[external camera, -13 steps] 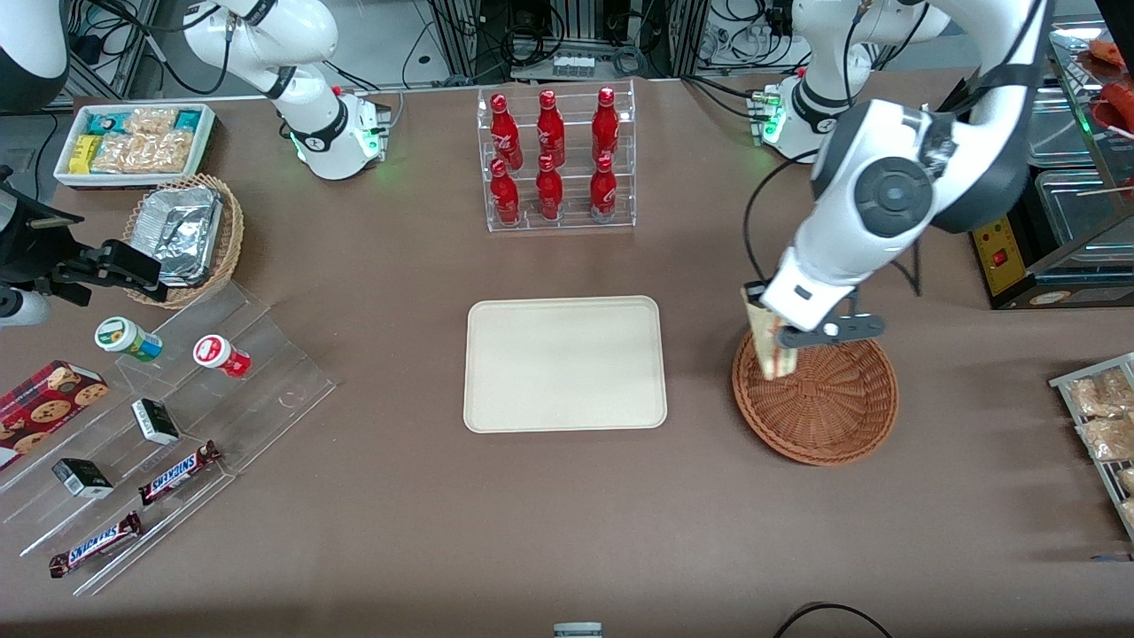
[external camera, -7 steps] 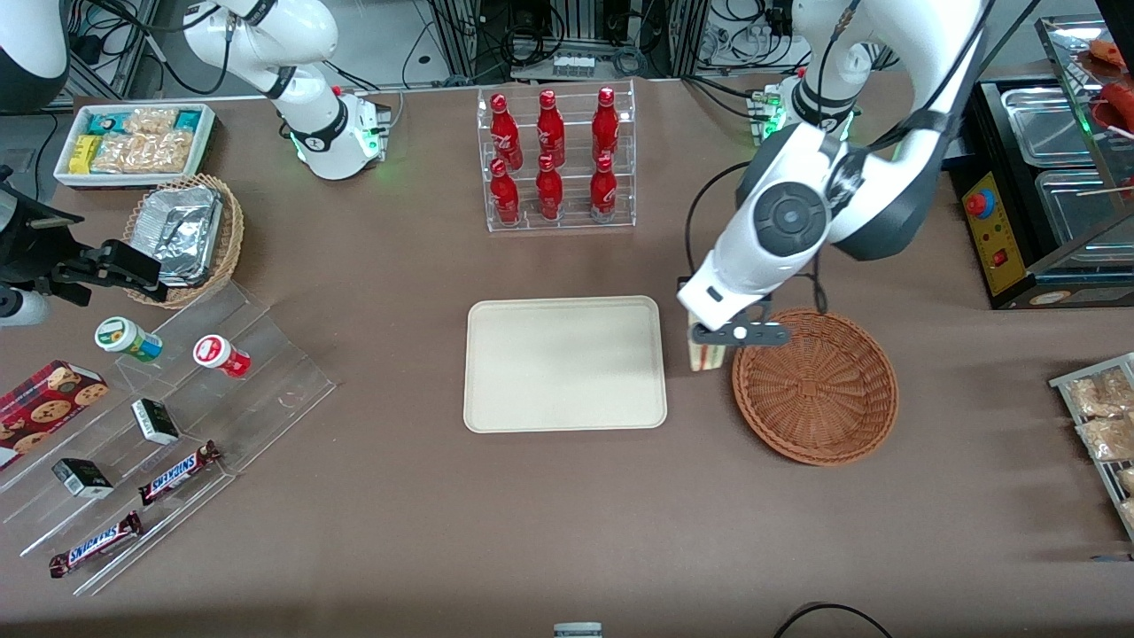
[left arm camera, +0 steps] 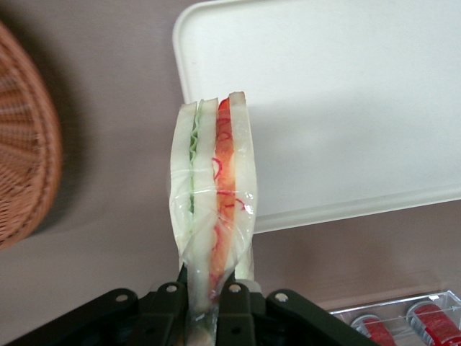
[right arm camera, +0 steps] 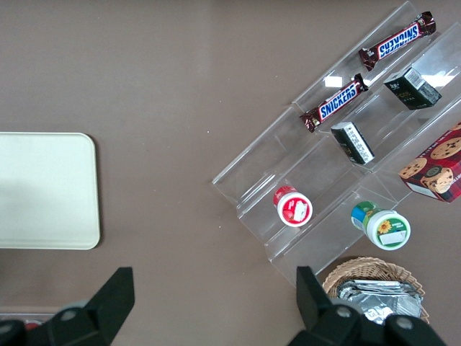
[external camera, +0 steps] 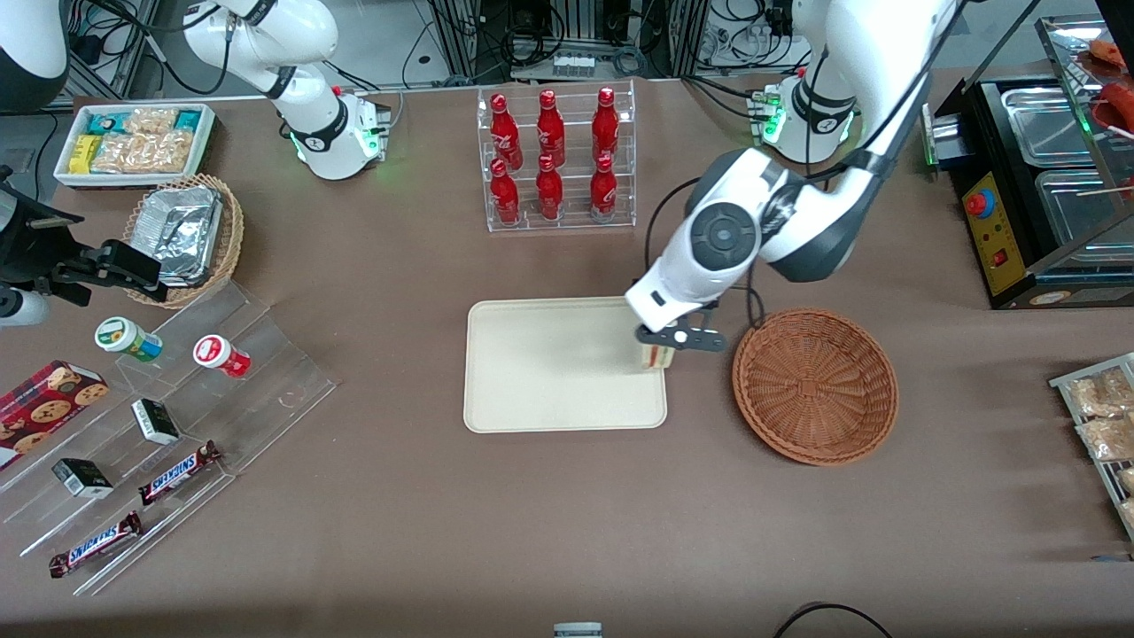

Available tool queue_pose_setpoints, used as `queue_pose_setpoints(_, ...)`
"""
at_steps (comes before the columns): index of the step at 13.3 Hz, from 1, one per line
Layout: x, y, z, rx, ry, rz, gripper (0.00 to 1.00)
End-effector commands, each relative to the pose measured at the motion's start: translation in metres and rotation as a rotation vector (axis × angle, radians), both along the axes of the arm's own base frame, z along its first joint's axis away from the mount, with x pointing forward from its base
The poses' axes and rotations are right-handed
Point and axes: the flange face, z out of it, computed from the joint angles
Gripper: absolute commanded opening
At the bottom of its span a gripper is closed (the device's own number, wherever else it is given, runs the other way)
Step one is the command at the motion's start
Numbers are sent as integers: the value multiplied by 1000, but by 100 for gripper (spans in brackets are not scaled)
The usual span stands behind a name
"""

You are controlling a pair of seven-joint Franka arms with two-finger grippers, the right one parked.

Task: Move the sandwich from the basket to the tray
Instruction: 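Carry the held sandwich over the white tray, then lower the sandwich onto the tray and open the left gripper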

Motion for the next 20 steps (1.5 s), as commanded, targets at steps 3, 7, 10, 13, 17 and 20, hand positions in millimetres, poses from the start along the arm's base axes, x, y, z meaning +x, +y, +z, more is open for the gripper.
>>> queue_pose_setpoints(3, 19, -29, -35, 0, -23, 27, 0)
queue_pose_setpoints(7, 35, -38, -48, -25, -30, 69, 0)
queue_pose_setpoints(10, 38, -56, -59, -12, -44, 87, 0)
queue_pose_setpoints(13, 47, -63, -71, 0, -56, 119, 0)
queue_pose_setpoints(17, 48, -70, -84, -1, -61, 124, 0)
queue_pose_setpoints(20, 44, -76, -95, 8, -71, 117, 0)
